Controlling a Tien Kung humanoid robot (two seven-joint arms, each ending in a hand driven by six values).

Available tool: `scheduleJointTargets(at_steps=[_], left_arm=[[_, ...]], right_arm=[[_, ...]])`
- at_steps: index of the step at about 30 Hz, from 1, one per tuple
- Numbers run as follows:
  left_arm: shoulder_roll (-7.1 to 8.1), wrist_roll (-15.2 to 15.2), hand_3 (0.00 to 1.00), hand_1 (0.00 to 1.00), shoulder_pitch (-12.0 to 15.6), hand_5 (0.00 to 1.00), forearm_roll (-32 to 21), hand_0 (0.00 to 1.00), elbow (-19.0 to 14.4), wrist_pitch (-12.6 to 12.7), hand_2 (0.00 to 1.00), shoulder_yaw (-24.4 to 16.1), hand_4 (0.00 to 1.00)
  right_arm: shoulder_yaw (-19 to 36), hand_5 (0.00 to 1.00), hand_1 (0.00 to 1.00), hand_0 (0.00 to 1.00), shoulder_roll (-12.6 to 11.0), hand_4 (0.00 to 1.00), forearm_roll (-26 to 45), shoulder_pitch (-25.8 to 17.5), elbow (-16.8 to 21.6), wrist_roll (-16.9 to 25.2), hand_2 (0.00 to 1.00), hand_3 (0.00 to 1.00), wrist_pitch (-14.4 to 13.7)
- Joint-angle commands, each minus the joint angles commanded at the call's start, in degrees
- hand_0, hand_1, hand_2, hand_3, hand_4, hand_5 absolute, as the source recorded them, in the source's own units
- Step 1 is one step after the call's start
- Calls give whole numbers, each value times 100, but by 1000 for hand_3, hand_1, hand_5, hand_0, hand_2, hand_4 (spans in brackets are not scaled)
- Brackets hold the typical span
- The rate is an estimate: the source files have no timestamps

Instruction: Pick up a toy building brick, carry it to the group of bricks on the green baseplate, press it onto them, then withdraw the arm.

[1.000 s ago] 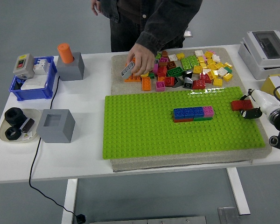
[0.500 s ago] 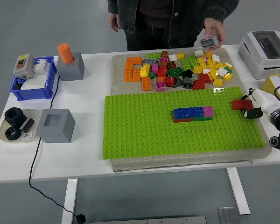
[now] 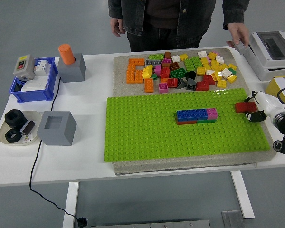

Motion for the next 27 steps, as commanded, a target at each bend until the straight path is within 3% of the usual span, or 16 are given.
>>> scheduleJointTargets(at_steps=[15, 23, 27], left_arm=[[12, -60, 768, 861, 29, 604, 21, 824, 2, 45, 805, -38, 833], [24, -48, 768, 862, 44, 607, 97, 824, 2, 56, 807, -90, 834], [28, -32, 768, 862, 66, 609, 135, 824, -2, 63, 809, -120, 835]], right_arm=[[350, 52, 974, 998, -60, 442, -470, -18, 323, -106, 948, 633, -52], [969, 35, 971, 998, -147, 420, -1238, -137, 1075, -445, 946, 625, -107], [1216, 32, 968, 998, -30, 399, -1477, -144, 1531, -603, 945, 609, -101]])
